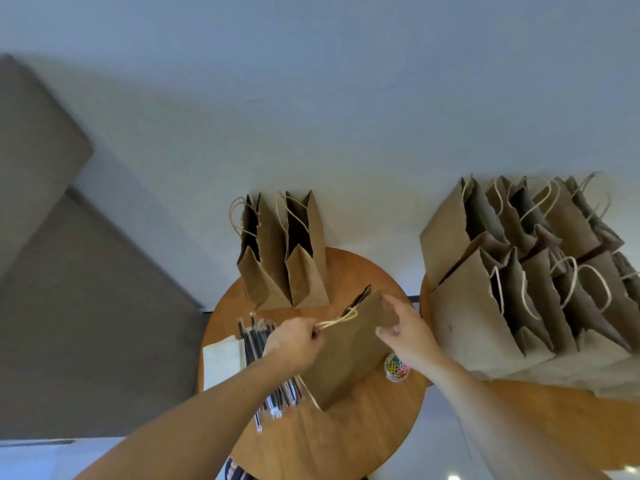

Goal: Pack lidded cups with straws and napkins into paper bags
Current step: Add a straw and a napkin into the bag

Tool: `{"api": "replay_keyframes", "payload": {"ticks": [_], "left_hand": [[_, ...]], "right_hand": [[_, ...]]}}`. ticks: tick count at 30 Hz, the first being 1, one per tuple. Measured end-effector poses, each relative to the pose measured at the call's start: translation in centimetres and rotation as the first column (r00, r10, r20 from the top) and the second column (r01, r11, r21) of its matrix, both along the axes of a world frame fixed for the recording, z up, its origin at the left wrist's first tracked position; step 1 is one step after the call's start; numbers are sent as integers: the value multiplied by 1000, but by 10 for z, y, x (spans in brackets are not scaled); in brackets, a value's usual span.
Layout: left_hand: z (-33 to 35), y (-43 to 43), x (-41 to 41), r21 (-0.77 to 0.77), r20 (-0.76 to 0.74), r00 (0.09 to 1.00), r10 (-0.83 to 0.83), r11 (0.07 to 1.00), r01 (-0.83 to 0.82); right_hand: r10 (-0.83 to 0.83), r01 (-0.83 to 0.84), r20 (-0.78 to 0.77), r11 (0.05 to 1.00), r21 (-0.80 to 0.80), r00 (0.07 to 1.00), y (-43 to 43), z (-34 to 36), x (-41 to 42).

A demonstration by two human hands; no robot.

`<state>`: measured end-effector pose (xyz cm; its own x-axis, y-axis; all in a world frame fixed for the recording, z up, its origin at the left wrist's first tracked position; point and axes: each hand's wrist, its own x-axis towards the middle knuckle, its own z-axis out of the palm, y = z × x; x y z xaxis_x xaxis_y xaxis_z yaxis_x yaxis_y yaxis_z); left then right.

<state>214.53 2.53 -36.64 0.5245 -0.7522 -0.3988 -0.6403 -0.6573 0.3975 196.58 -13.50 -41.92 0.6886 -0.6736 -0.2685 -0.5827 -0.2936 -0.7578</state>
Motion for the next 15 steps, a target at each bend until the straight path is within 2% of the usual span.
{"api": "replay_keyframes", "payload": {"ticks": [2, 5, 9, 15], "left_hand": [[-4, 1, -2, 1, -19, 999, 46, 999, -46], [-10, 1, -8, -49, -58, 990, 125, 991, -128], [-16, -3, -18, -172, -75, 974, 212, 960, -222], [-31, 1, -23, -222, -111, 949, 296, 923, -314]], "right_hand": [[-59, 59, -35, 998, -4, 998, -6, -12, -6], [-86, 48, -233, 985, -167, 969, -16, -38, -27], [41, -154, -486, 968, -196, 873, -22, -76, -47], [193, -380, -641, 910, -167, 743, -22, -112, -41]]}}
